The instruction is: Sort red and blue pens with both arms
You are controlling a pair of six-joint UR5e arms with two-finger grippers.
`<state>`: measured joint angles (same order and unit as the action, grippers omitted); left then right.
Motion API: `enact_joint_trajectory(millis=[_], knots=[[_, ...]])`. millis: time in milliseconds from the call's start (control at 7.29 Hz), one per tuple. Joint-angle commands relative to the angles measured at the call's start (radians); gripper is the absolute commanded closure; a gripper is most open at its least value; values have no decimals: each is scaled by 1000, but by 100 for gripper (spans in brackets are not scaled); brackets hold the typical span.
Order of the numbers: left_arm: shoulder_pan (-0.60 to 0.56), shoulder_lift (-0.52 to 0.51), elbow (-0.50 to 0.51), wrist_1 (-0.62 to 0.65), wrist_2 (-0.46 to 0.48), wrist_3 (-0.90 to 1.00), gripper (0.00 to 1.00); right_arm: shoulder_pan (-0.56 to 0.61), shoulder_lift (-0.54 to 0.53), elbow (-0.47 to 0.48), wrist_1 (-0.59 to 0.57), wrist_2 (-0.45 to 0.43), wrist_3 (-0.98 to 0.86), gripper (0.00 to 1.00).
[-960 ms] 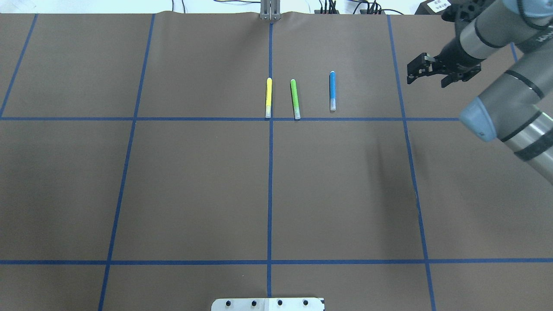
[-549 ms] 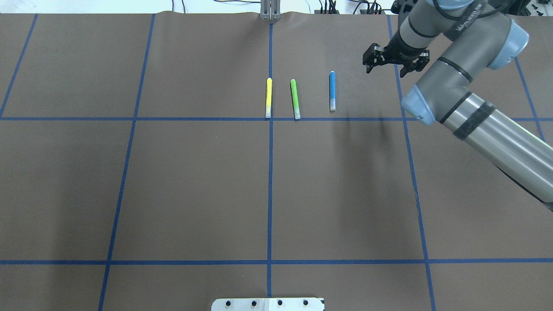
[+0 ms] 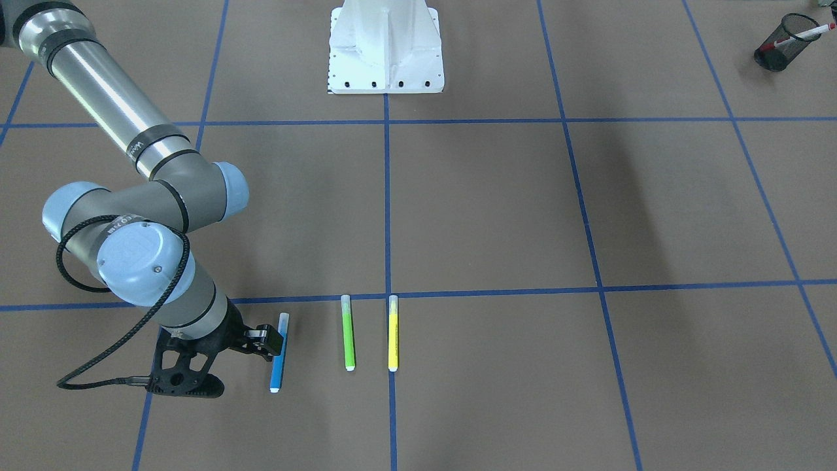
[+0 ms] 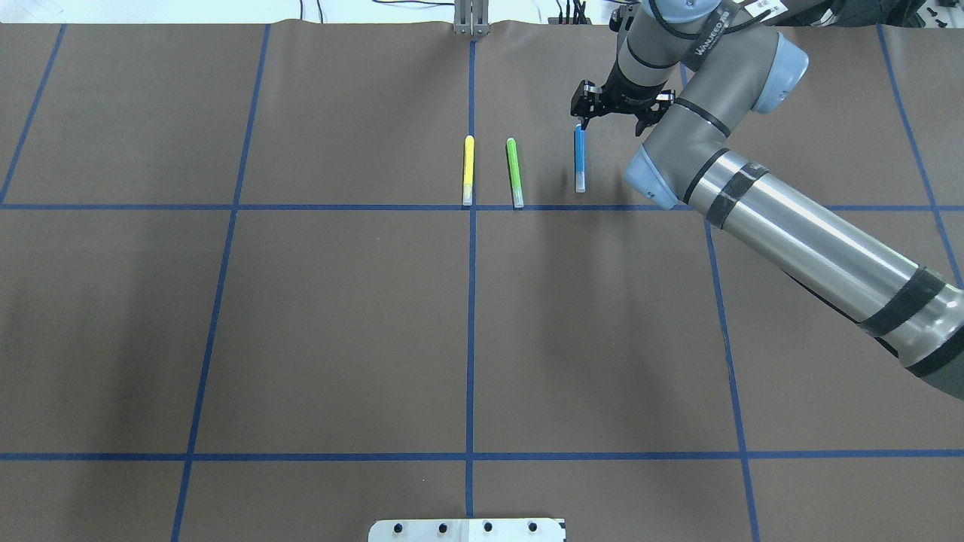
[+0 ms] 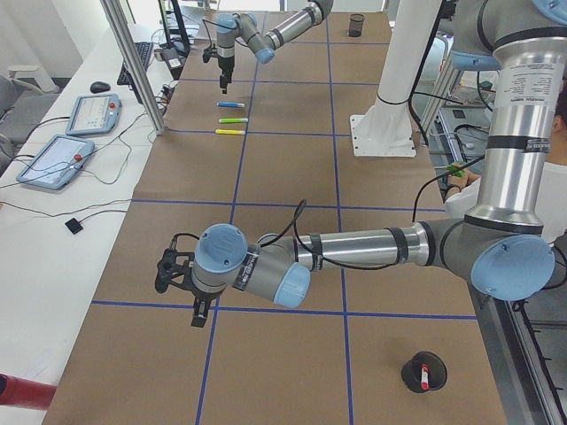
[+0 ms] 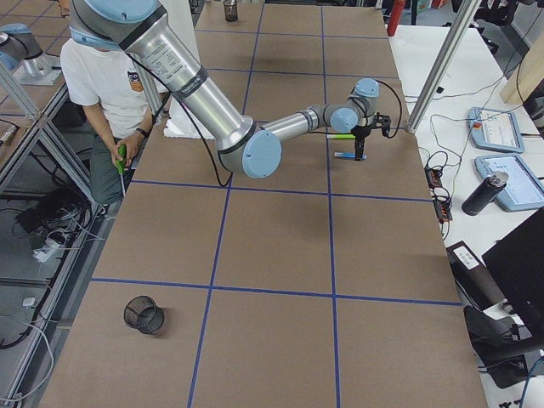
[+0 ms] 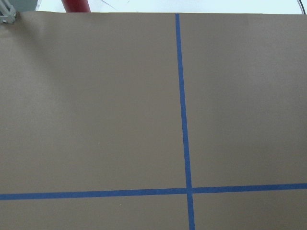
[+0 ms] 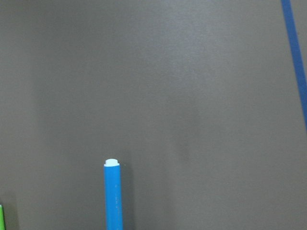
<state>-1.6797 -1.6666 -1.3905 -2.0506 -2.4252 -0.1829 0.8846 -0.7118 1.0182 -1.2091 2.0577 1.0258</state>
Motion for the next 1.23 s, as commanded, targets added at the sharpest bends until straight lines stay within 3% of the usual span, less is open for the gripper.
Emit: enact_joint_trajectory(millis=[0,274,686,960,1097], knots=[[6,-24,25,0,-15,-1,0,-30,77,-133,29,-16,22,13],[8,-24,25,0,-15,-3,0,-45,78,-180,70,-7,22,22],[8,-22,27,0,-15,-1,0,-44,81,-185,69,22,20,65],[8,-22,25,0,-15,-1,0,-39,81,-185,69,24,11,100],[9,-22,27,0,-15,-1,0,-38,89,-185,69,24,10,100]])
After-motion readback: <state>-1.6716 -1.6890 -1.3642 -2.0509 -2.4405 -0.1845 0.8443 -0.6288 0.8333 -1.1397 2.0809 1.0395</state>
